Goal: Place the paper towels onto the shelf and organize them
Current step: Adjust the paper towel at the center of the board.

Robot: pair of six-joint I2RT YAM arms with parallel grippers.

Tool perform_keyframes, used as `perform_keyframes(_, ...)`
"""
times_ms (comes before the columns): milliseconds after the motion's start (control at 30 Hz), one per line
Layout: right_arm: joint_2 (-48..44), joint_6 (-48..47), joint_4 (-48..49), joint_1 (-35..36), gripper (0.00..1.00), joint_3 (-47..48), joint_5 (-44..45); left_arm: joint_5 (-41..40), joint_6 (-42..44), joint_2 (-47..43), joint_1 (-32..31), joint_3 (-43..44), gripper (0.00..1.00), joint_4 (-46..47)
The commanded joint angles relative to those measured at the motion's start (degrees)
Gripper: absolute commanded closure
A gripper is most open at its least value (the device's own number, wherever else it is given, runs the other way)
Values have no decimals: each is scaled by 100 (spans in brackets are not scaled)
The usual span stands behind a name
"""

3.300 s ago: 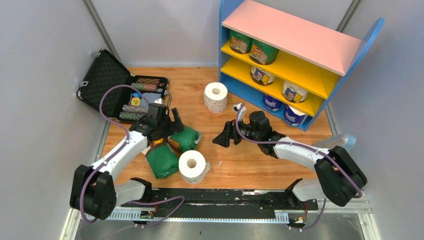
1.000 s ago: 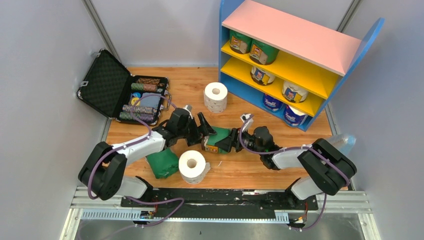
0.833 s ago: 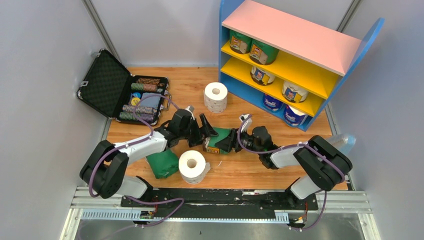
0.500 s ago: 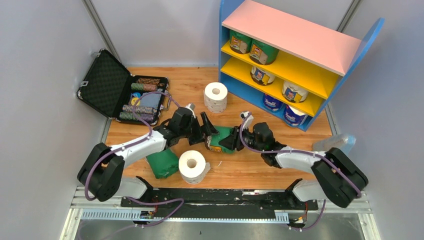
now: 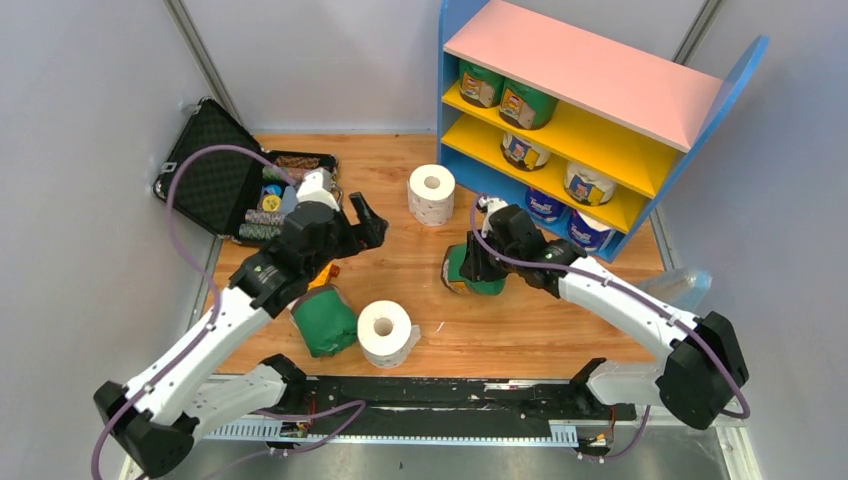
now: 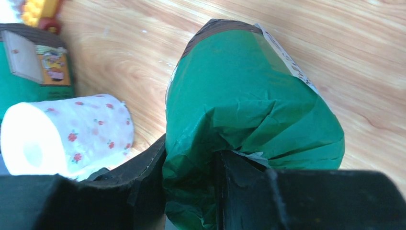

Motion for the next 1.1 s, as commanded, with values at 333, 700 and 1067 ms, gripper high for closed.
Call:
perform_keyframes(333, 1964, 295, -2793, 579, 52, 2451, 2059, -2973, 1985, -1674, -1, 571, 0, -1850)
perform_keyframes(700, 1561, -287, -2947, 796, 27, 3152, 1854, -3300, 2532, -2008, -3, 250, 0, -1807)
perform_keyframes(1067, 315, -699, -2946, 684, 27, 2198, 2034, -3402, 2805, -2160, -2, -65, 0, -1466)
